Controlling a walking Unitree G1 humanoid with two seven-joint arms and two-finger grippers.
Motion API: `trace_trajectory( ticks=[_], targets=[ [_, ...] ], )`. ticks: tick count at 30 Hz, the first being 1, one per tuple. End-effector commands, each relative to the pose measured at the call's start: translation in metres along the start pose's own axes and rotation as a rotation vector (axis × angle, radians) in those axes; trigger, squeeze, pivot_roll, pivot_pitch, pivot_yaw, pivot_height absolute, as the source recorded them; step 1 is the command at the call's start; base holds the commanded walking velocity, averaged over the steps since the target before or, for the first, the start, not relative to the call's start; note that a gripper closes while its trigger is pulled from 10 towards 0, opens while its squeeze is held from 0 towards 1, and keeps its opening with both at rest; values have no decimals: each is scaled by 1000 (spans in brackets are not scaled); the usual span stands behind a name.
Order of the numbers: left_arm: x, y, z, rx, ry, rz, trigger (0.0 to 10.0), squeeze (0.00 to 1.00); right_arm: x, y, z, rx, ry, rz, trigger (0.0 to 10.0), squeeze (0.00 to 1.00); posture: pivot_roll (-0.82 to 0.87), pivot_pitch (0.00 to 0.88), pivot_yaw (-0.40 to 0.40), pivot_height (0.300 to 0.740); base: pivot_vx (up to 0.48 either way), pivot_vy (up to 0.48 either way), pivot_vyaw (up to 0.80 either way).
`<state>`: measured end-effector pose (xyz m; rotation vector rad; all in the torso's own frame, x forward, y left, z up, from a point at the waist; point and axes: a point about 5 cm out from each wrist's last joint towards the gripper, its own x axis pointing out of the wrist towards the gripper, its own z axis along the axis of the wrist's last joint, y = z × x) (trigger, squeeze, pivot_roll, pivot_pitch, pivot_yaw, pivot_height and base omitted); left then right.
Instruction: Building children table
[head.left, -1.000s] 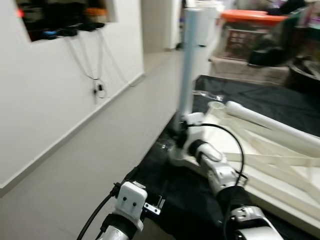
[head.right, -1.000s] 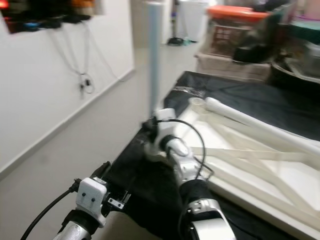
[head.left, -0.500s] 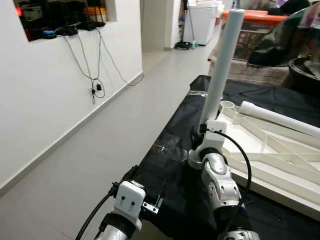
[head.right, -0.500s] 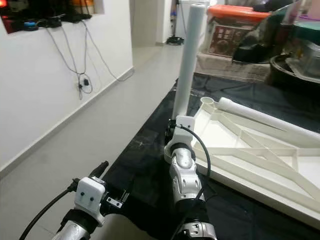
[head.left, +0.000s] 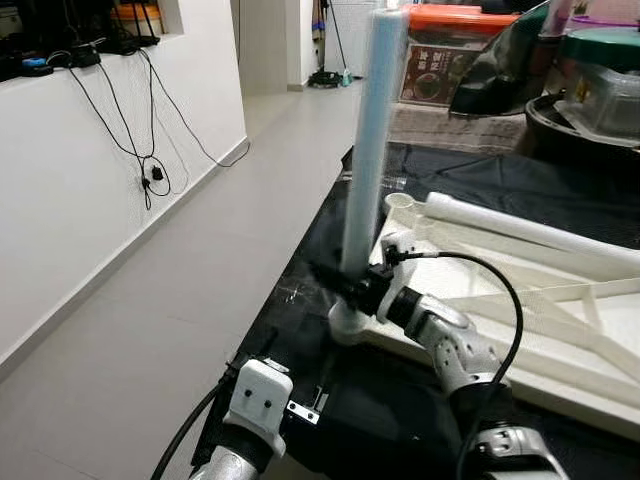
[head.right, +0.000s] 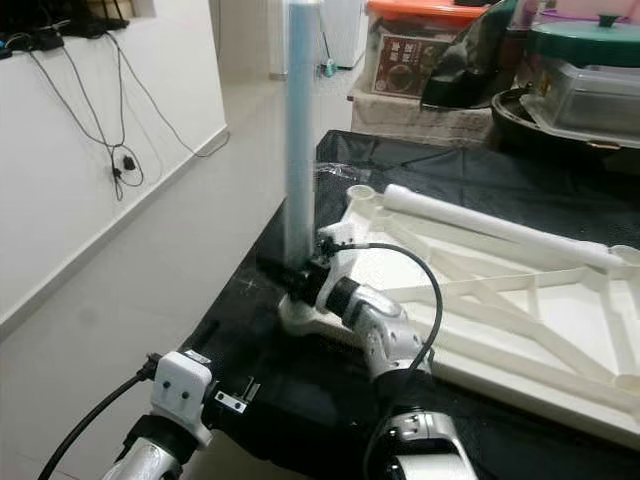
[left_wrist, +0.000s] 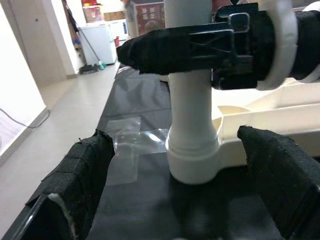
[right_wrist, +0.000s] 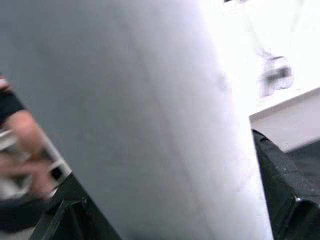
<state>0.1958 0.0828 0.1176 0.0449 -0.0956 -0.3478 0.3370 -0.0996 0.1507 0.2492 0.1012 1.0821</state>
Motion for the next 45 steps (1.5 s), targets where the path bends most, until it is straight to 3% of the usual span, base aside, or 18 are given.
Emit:
trace_trajectory(
  ticks=[1, 6, 7, 8, 9, 17, 20, 21, 23, 25, 27, 30, 31, 35, 40, 41, 44, 45],
  targets=[
    [0, 0, -2, -3, 13, -1, 10000, 0, 9, 6, -1, -34, 90, 180, 10000, 0, 87, 0, -29, 740, 0, 0, 0],
    [0, 0, -2, -2, 11, 1, 10000, 0, 9, 9, 2, -64, 155, 342, 10000, 0, 87, 0, -29, 740, 0, 0, 0],
    [0, 0, -2, -2, 12, 2, 10000, 0, 10, 11, 2, -63, 164, 379, 7725, 0, 92, 0, -28, 740, 0, 0, 0],
    [0, 0, -2, -2, 12, 2, 10000, 0, 10, 11, 2, -63, 164, 379, 7725, 0, 92, 0, -28, 740, 0, 0, 0],
    [0, 0, -2, -2, 12, 1, 10000, 0, 11, 12, 2, -56, 162, 401, 0, 0, 92, 0, -28, 740, 0, 0, 0],
    [-1, -1, -3, -3, 14, 2, 10000, 0, 17, 16, -4, -82, 135, 311, 0, 0, 90, 0, -32, 740, 0, 0, 0],
    [-1, -1, -3, -4, 14, 2, 10000, 0, 19, 8, -9, -108, 120, 147, 0, 0, 89, 0, -32, 740, 0, 0, 0],
    [-1, -1, -3, -3, 15, 2, 10000, 0, 19, -2, -11, -129, 107, -20, 0, 0, 86, 0, -31, 740, 0, 0, 0],
    [-1, -1, -3, -3, 15, 2, 10000, 0, 19, -2, -11, -129, 107, -20, 0, 0, 86, 0, -31, 740, 0, 0, 0],
    [-2, -1, -3, -3, 16, 1, 10000, 0, 16, -14, -11, -152, 81, -242, 0, 0, 83, 0, -29, 740, 0, 0, 0],
    [-3, -1, -4, -1, 18, -1, 10000, 0, -15, -37, -12, -157, 7, -828, 0, 0, 76, 0, -21, 740, 0, 0, 0],
    [-3, -1, -4, -1, 18, -1, 10000, 0, -15, -37, -12, -157, 7, -828, 0, 0, 76, 0, -21, 740, 0, 0, 0],
    [-3, -1, -5, -1, 19, -3, 10000, 0, -31, -39, -14, -162, -11, -1013, 0, 0, 76, 0, -21, 740, 0, 0, 0],
    [-2, -2, -4, 2, 17, -6, 10000, 0, -49, -31, -27, -102, -3, -1253, 0, 0, 78, 0, -26, 740, 0, 0, 0],
    [-1, -1, -4, 4, 16, -4, 10000, 0, -48, -25, -34, -52, 16, -1304, 0, 0, 78, 0, -26, 740, 0, 0, 0],
    [-1, -1, -4, 4, 15, -4, 10000, 0, -42, -25, -35, -28, 14, -1263, 9294, 0, 78, 0, -26, 740, 0, 0, 0],
    [-1, -1, -4, 4, 15, -4, 10000, 0, -42, -25, -35, -28, 14, -1263, 9294, 0, 78, 0, -26, 740, 0, 0, 0],
    [-1, -1, -4, 4, 16, -3, 10000, 0, -31, -23, -32, -16, -34, -1180, 10000, 1000, 76, 0, -23, 740, 0, 0, 0]
  ],
)
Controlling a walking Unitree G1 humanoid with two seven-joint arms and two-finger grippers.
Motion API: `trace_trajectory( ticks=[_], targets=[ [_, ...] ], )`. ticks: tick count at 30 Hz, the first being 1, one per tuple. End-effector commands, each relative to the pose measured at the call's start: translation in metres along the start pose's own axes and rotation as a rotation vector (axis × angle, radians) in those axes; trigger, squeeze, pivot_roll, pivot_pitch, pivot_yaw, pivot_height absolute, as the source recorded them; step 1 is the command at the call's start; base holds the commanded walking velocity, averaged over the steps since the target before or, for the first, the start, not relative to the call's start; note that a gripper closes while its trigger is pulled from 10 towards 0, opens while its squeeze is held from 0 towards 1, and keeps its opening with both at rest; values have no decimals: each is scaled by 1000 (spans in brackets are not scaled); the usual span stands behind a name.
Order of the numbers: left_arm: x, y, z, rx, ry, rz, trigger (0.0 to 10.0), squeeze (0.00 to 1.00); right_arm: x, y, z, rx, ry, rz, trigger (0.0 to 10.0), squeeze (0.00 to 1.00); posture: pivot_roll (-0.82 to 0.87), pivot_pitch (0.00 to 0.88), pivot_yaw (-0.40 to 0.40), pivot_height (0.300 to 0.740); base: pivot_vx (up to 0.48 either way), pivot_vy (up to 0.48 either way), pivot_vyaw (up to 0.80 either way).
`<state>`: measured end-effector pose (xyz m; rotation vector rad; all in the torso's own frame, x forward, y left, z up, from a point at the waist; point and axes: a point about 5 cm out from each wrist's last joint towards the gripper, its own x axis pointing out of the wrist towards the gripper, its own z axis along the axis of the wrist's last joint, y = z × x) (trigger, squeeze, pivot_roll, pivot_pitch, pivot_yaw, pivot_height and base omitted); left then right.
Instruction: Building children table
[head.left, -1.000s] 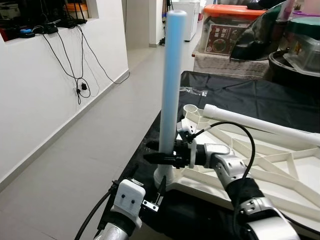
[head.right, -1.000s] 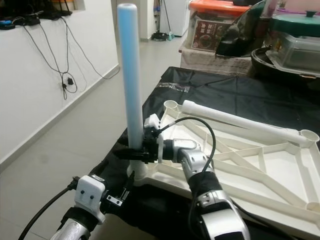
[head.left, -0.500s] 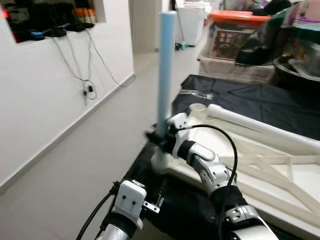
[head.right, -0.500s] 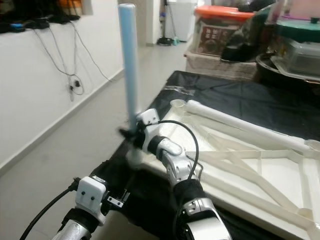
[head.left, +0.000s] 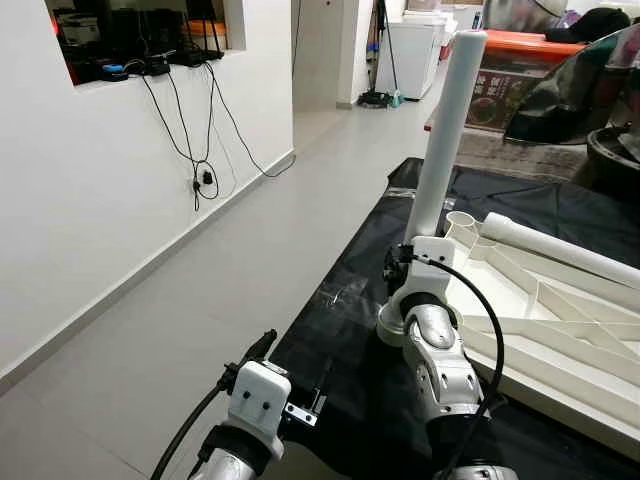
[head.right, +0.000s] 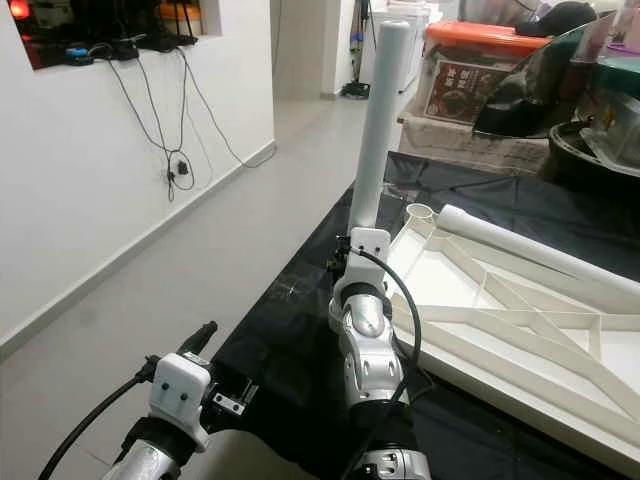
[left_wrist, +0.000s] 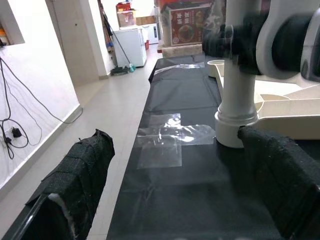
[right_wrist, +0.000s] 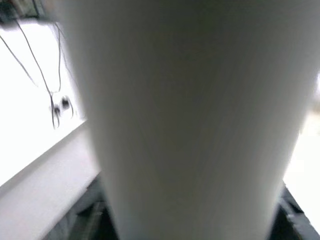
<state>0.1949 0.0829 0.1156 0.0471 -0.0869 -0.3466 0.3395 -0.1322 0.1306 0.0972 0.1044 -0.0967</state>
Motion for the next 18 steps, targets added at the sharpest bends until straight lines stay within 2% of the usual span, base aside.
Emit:
trace_trajectory(
  ticks=[1, 2, 3, 5, 6, 7, 8, 10, 11, 12, 13, 14, 15, 16, 17, 18],
  targets=[
    [0, -1, -2, 2, 8, -4, 10000, 0, 5, 9, -8, 88, 8, 122, 10000, 1000, 76, 0, -23, 740, 0, 0, 0],
    [0, -1, -2, 2, 8, -4, 10000, 0, 5, 9, -8, 88, 8, 122, 10000, 1000, 76, 0, -23, 740, 0, 0, 0],
    [0, -1, -2, 1, 9, -4, 10000, 0, 7, 16, -1, 110, -40, 178, 10000, 1000, 76, 0, -23, 740, 0, 0, 0],
    [0, -1, -2, 1, 9, -4, 10000, 0, 7, 16, -1, 110, -40, 178, 10000, 1000, 76, 0, -23, 740, 0, 0, 0],
    [0, -1, -3, 0, 9, -4, 10000, 0, 10, 23, 6, 138, -76, 259, 10000, 0, 76, 0, -23, 740, 0, 0, 0],
    [0, -1, -3, 0, 9, -4, 10000, 0, 10, 23, 6, 138, -76, 259, 10000, 0, 76, 0, -23, 740, 0, 0, 0],
    [0, -1, -3, -1, 10, -3, 10000, 0, 11, 32, 11, 170, -90, 415, 10000, 0, 76, 0, -23, 740, 0, 0, 0],
    [0, -1, -3, -2, 9, -3, 10000, 0, 7, 40, 17, 158, -58, 727, 10000, 0, 77, 0, -24, 740, 0, 0, 0],
    [0, -1, -3, -2, 9, -3, 10000, 0, 7, 40, 17, 158, -58, 727, 10000, 0, 77, 0, -24, 740, 0, 0, 0],
    [0, -1, -3, -2, 8, -2, 10000, 0, 4, 41, 18, 146, -36, 821, 10000, 0, 77, 0, -24, 740, 0, 0, 0],
    [0, -1, -3, -2, 8, -2, 10000, 0, 4, 41, 18, 146, -36, 821, 10000, 0, 77, 0, -24, 740, 0, 0, 0],
    [0, -1, -3, -2, 8, -2, 10000, 0, 2, 39, 19, 121, -6, 920, 10000, 0, 77, 0, -24, 740, 0, 0, 0],
    [0, -1, -3, -2, 8, -2, 10000, 0, 2, 39, 19, 121, -6, 920, 10000, 0, 77, 0, -24, 740, 0, 0, 0],
    [1, -1, -3, -2, 8, -2, 10000, 0, -1, 37, 19, 89, 30, 1035, 10000, 0, 77, 0, -24, 740, 0, 0, 0],
    [1, -1, -3, -2, 8, -2, 10000, 0, -1, 37, 19, 89, 30, 1035, 10000, 0, 77, 0, -24, 740, 0, 0, 0],
    [1, -1, -3, -2, 8, -3, 10000, 0, -4, 36, 19, 67, 74, 1128, 10000, 0, 77, 0, -24, 740, 0, 0, 0]
  ],
)
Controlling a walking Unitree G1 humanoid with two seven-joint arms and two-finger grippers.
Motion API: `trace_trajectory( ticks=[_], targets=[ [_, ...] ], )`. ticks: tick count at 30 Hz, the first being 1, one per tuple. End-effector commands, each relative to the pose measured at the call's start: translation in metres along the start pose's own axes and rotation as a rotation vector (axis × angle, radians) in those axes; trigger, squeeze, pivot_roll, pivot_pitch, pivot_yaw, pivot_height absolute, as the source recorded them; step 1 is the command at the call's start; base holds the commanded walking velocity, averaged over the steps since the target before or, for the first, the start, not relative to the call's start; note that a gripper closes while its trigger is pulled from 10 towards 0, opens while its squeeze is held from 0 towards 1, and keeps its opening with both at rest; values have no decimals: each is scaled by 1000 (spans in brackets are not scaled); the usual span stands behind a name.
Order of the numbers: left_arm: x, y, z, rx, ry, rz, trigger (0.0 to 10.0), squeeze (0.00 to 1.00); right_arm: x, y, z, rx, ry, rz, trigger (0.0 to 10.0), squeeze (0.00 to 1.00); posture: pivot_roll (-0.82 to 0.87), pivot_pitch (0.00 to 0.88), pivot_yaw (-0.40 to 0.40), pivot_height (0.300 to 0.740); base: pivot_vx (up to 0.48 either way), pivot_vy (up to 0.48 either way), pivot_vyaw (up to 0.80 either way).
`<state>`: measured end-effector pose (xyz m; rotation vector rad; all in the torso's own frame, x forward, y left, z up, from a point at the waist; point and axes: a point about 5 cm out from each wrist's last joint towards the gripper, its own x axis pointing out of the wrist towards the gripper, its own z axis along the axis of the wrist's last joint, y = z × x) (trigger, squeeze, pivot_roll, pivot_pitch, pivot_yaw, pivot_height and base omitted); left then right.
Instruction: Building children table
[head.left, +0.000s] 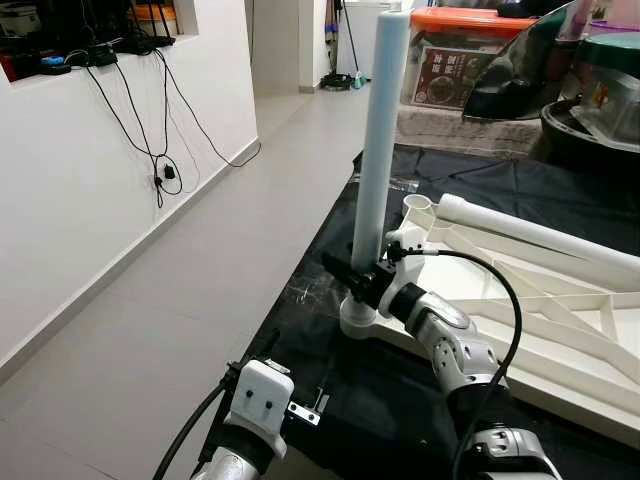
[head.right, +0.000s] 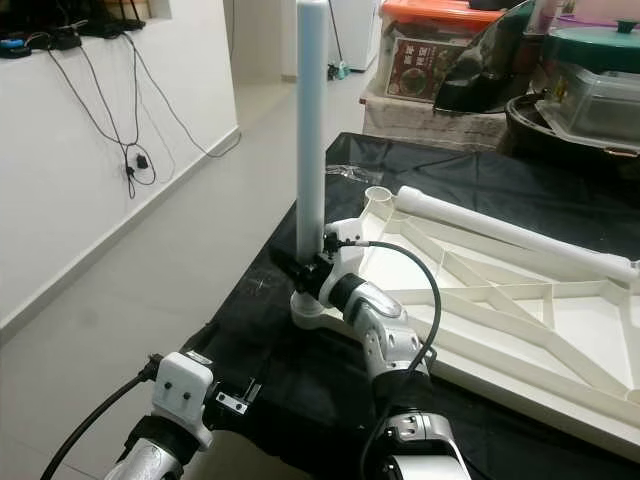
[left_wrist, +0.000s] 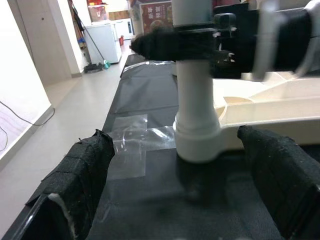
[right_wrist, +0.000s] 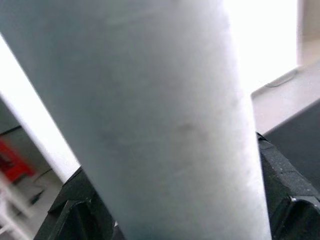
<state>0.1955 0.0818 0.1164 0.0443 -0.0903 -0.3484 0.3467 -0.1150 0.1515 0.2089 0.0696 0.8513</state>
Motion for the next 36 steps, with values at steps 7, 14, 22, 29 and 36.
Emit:
trace_trajectory(
  ticks=[7, 14, 22, 29, 36],
  targets=[
    [0, 0, -4, 1, 13, -1, 10000, 0, 4, 22, -12, 4, 212, 515, 10000, 0, 77, 0, -24, 740, 0, 0, 0],
    [0, 0, -3, 2, 12, 0, 10000, 0, 9, 29, -12, 31, 228, 625, 0, 0, 94, 0, -33, 740, 0, 0, 0],
    [0, 1, -3, 2, 13, 2, 10000, 0, 24, 24, -14, -78, 157, 343, 0, 0, 92, 0, -31, 740, 0, 0, 0],
    [0, 2, -3, 2, 14, 0, 10000, 0, 23, -1, -14, -108, 93, -105, 0, 0, 83, 0, -23, 740, 0, 0, 0],
    [0, 2, -3, 4, 16, -5, 10000, 0, -49, -33, -27, -65, 8, -1114, 0, 0, 80, 0, -22, 740, 0, 0, 0]
  ],
)
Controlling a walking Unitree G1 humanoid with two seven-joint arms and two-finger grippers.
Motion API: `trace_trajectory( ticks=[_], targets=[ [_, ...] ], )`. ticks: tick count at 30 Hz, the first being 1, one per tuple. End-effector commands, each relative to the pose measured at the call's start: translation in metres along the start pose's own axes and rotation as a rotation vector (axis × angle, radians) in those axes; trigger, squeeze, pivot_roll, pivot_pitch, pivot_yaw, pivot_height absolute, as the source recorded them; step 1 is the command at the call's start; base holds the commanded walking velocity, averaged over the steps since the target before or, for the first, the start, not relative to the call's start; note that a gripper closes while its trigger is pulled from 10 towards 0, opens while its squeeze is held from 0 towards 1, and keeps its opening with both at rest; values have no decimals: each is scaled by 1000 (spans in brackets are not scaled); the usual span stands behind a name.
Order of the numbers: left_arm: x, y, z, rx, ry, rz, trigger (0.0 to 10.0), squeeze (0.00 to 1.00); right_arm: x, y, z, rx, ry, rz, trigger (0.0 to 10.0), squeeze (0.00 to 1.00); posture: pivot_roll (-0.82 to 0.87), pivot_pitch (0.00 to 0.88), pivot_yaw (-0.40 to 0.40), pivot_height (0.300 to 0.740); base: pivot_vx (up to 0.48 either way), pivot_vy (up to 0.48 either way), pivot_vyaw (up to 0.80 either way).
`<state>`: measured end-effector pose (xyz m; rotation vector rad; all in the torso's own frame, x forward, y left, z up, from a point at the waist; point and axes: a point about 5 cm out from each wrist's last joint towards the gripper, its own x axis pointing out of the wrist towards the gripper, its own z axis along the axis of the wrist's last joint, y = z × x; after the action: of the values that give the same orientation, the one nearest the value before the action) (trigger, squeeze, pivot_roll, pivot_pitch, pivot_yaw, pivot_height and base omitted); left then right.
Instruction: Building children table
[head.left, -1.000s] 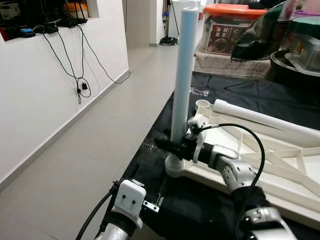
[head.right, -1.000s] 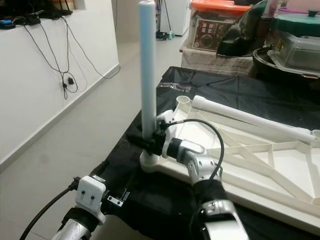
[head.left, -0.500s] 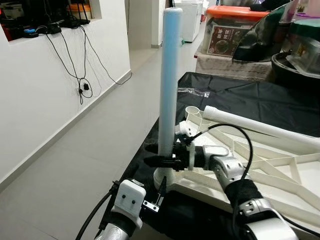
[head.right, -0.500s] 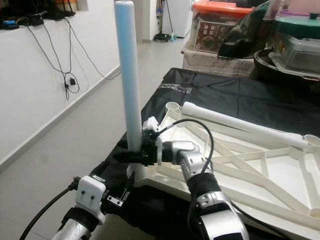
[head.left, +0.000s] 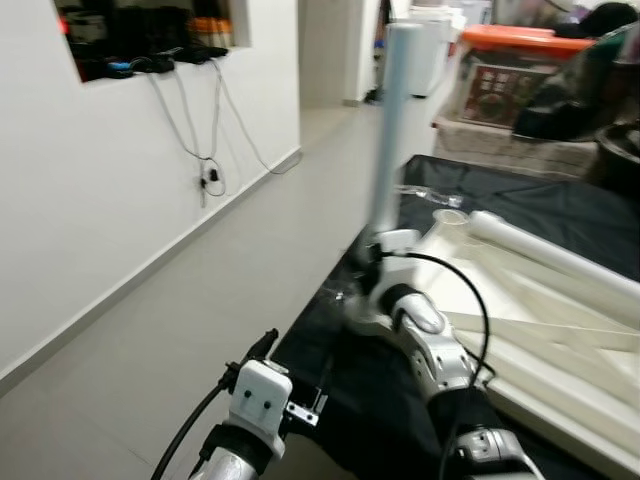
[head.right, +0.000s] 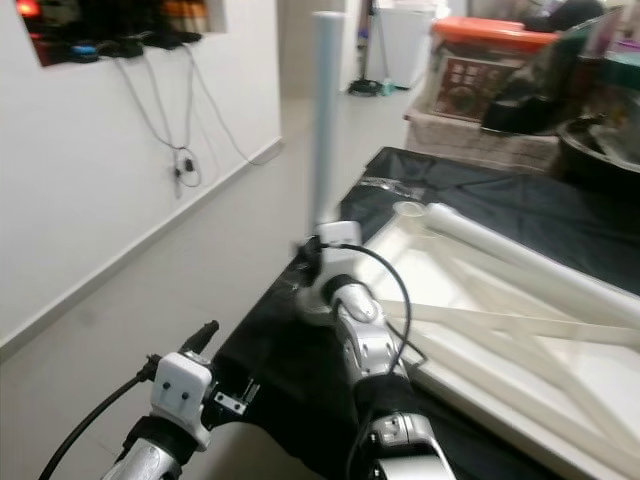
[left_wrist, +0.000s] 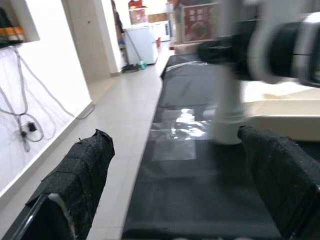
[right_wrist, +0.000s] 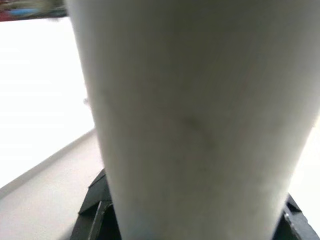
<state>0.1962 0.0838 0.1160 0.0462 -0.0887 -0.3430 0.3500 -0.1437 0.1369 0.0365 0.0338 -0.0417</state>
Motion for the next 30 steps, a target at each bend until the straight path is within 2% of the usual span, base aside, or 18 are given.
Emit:
trace_trajectory(
  ticks=[1, 5, 6, 7, 8, 9, 11, 14, 15, 16, 17, 19, 21, 22, 23, 24, 27, 30],
  targets=[
    [0, 0, -3, 2, 14, -10, 10000, 0, -13, -26, -20, 42, 109, -215, 0, 0, 80, 0, -22, 740, 0, 0, 0],
    [0, 0, -3, 2, 14, -10, 10000, 0, -17, -17, -21, 67, 128, -240, 0, 0, 80, 0, -22, 740, 0, 0, 0],
    [0, 0, -2, 2, 14, -9, 10000, 0, -13, -10, -19, 83, 125, -208, 2667, 0, 79, 0, -21, 740, 0, 0, 0],
    [0, 0, -2, 2, 14, -9, 10000, 0, -13, -10, -19, 83, 125, -208, 2667, 0, 79, 0, -21, 740, 0, 0, 0],
    [0, 0, -2, 1, 13, -9, 10000, 0, -10, -5, -18, 91, 120, -198, 10000, 0, 79, 0, -21, 740, 0, 0, 0],
    [0, -1, -2, 1, 13, -8, 10000, 0, -5, 4, -13, 92, 87, -133, 10000, 1000, 80, 0, -22, 740, 0, 0, 0],
    [0, -1, -2, 1, 12, -7, 10000, 0, -2, 16, -4, 96, 32, -53, 10000, 1000, 80, 0, -22, 740, 0, 0, 0],
    [0, -1, -2, 0, 12, -7, 10000, 0, 0, 21, 2, 113, -7, -1, 10000, 1000, 80, 0, -22, 740, 0, 0, 0],
    [0, -1, -2, -1, 12, -6, 10000, 0, 3, 29, 9, 154, -49, 91, 10000, 373, 80, 0, -22, 740, 0, 0, 0],
    [0, -1, -2, -1, 12, -6, 10000, 0, 3, 29, 9, 154, -49, 91, 10000, 373, 80, 0, -22, 740, 0, 0, 0],
    [0, -1, -2, -1, 12, -6, 10000, 0, 4, 33, 12, 175, -67, 169, 10000, 0, 80, 0, -22, 740, 0, 0, 0],
    [1, -1, -1, -2, 12, -6, 10000, 0, 4, 35, 14, 187, -75, 215, 10000, 0, 78, 0, -26, 740, 0, 0, 0],
    [1, -1, -1, -2, 11, -6, 10000, 0, 2, 41, 19, 182, -103, 449, 10000, 0, 78, 0, -26, 740, 0, 0, 0],
    [1, -1, -1, -2, 11, -6, 10000, 0, 2, 41, 19, 182, -103, 449, 10000, 0, 78, 0, -26, 740, 0, 0, 0],
    [1, -1, -1, -2, 10, -6, 10000, 0, 1, 40, 19, 167, -69, 667, 10000, 0, 80, 0, -25, 740, 0, 0, 0],
    [1, -1, -1, -2, 10, -6, 10000, 0, 1, 40, 19, 167, -69, 667, 10000, 0, 80, 0, -25, 740, 0, 0, 0],
    [2, -1, -1, -3, 10, -6, 10000, 0, -1, 32, 17, 153, 11, 868, 10000, 0, 80, 0, -25, 740, 0, 0, 0],
    [2, -1, -1, -3, 9, -5, 10000, 0, -1, 30, 16, 154, 38, 919, 10000, 0, 80, 0, -25, 740, 0, 0, 0]
  ],
)
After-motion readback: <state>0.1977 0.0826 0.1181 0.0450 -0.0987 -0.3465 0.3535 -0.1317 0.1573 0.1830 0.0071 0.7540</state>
